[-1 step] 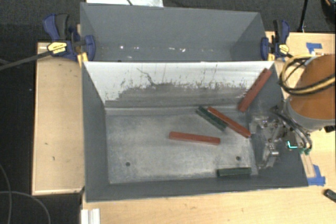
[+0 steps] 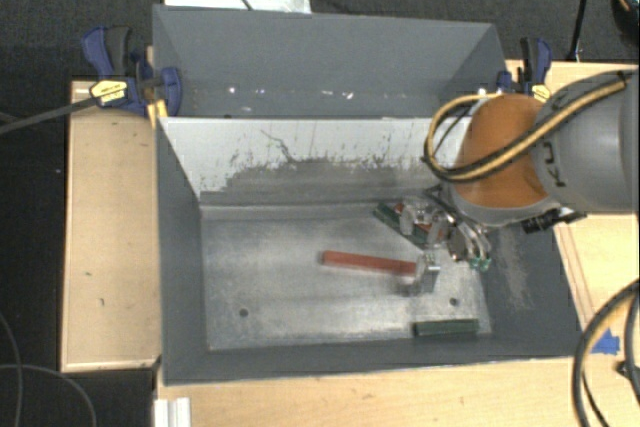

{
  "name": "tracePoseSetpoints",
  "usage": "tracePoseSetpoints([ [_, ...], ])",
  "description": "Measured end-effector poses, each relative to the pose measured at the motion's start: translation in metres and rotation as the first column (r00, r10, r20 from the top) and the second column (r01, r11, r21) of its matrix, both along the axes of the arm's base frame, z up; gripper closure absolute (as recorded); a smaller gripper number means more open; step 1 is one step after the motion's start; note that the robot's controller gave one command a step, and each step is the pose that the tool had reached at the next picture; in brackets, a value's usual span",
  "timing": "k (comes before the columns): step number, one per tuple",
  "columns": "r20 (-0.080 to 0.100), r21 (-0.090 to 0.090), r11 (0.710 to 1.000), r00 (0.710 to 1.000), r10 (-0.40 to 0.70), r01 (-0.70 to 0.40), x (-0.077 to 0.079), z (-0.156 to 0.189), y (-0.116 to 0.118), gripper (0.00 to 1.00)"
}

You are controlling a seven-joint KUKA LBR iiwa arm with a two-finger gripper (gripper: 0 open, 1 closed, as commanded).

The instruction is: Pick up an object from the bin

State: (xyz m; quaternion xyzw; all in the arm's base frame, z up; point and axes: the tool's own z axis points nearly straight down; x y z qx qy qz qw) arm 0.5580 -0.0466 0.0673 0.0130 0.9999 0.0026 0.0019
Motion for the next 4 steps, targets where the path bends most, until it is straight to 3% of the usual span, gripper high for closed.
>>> tracePoseSetpoints([
  [1, -0.002, -0.002, 0.986, 0.986, 0.164, -0.164, -0.034, 0.034, 0.071, 0.00],
  [2, -0.007, -0.004, 1.000, 1.000, 0.007, -0.007, -0.044, 0.033, 0.069, 0.00],
  [3, -0.007, -0.004, 0.987, 0.987, -0.161, 0.161, -0.041, 0.003, 0.074, 0.00],
  [4, -0.001, -0.003, 0.954, 0.954, -0.300, 0.300, -0.039, 0.003, 0.103, 0.00],
])
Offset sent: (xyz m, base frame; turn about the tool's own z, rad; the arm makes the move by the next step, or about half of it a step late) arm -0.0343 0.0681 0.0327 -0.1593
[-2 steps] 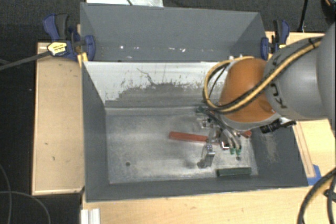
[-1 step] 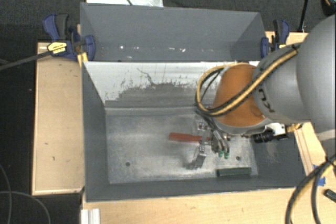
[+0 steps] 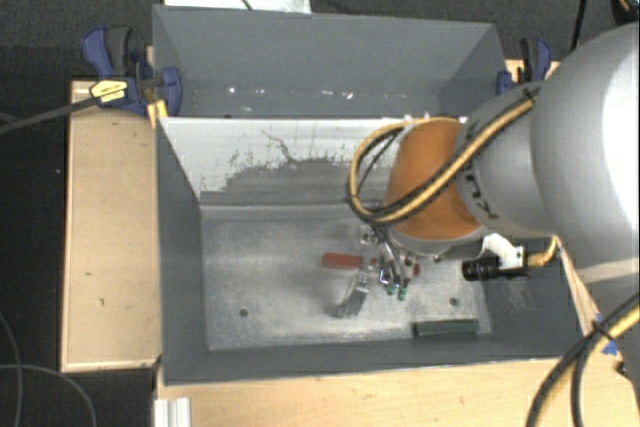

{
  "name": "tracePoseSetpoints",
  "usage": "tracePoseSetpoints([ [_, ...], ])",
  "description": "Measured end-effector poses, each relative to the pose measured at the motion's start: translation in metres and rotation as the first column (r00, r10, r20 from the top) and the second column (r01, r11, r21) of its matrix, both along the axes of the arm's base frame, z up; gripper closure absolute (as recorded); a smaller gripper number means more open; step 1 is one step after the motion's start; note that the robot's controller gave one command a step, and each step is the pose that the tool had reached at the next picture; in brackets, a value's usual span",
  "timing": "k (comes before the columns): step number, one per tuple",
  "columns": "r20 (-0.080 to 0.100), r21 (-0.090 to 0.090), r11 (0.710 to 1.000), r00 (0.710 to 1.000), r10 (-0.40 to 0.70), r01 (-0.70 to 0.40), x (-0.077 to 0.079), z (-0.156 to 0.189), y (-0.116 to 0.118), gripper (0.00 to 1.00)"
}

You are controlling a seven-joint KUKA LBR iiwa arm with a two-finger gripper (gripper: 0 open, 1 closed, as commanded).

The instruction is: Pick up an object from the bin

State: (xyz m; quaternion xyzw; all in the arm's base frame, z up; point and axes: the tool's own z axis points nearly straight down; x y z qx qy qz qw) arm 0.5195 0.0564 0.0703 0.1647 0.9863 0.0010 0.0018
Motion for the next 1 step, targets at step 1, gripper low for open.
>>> tracePoseSetpoints([
  [1, 0.000, -0.002, 1.000, 1.000, 0.004, -0.004, 0.0000, 0.0002, -0.0010, 1.00],
])
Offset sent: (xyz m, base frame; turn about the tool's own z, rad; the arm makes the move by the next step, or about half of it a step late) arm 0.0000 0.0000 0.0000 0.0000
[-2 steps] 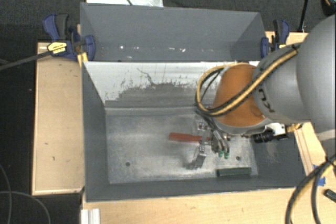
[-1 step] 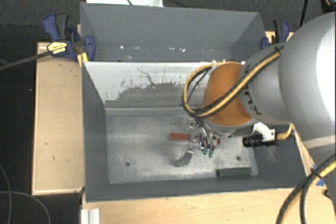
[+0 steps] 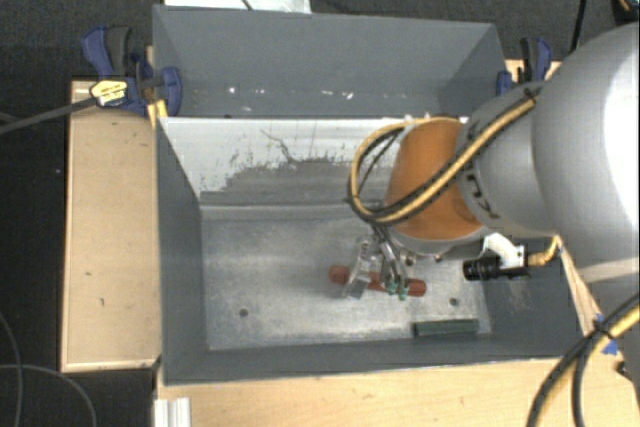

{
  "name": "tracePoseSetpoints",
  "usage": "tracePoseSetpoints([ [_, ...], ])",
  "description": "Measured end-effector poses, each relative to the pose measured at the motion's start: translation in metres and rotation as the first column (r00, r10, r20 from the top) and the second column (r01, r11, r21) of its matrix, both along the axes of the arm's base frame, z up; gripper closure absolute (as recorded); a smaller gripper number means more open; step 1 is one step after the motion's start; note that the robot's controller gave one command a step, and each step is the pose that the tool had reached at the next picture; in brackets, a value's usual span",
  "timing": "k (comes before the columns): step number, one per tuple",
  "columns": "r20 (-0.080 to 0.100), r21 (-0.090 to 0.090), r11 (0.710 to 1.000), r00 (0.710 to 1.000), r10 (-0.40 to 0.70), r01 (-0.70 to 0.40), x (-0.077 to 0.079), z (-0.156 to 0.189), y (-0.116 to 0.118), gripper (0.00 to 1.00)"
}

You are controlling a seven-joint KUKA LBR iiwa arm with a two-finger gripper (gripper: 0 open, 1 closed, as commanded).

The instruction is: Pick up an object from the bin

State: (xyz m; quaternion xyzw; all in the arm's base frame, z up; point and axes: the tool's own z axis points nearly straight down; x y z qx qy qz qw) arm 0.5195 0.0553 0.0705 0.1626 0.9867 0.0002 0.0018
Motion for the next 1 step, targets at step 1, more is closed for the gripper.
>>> tracePoseSetpoints([
  [1, 0.003, 0.001, 1.000, 1.000, 0.008, -0.008, 0.0018, 0.0495, 0.0000, 1.00],
])
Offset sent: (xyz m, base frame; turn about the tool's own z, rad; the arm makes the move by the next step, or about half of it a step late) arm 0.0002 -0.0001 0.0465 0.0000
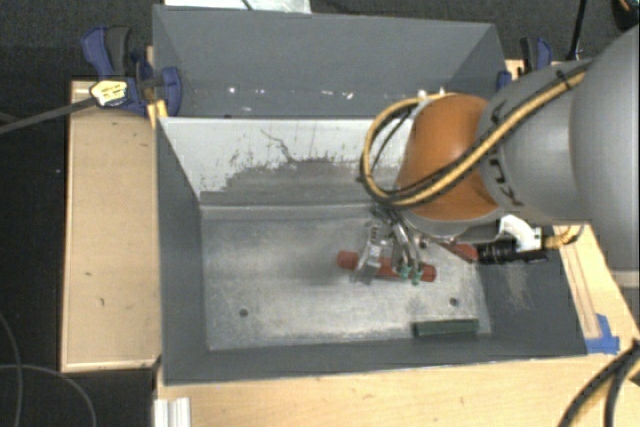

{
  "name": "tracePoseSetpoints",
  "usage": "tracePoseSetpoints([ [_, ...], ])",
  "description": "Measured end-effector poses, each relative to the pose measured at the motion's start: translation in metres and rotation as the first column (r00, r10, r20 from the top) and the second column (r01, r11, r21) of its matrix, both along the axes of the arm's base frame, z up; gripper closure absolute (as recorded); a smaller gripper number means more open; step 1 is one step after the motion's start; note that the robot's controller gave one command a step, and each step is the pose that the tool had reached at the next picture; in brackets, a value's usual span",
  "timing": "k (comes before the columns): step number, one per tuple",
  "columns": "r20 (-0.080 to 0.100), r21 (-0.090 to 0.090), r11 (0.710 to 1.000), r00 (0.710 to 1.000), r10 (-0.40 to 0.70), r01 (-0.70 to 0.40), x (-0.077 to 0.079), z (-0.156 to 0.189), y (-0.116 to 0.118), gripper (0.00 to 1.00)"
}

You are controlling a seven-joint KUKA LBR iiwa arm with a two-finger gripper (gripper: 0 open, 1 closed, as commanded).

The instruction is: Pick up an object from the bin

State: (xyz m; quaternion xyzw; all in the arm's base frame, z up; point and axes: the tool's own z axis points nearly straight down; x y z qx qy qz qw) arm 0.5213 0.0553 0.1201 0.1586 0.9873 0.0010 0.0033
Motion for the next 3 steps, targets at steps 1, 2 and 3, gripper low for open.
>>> tracePoseSetpoints([
  [1, -0.001, 0.000, 1.000, 1.000, 0.009, -0.009, 0.001, 0.022, 0.000, 1.00],
  [2, -0.002, 0.000, 1.000, 1.000, 0.019, -0.019, 0.002, 0.050, 0.000, 1.00],
  [3, -0.001, 0.000, 1.000, 1.000, 0.031, -0.031, 0.003, 0.077, 0.000, 1.00],
])
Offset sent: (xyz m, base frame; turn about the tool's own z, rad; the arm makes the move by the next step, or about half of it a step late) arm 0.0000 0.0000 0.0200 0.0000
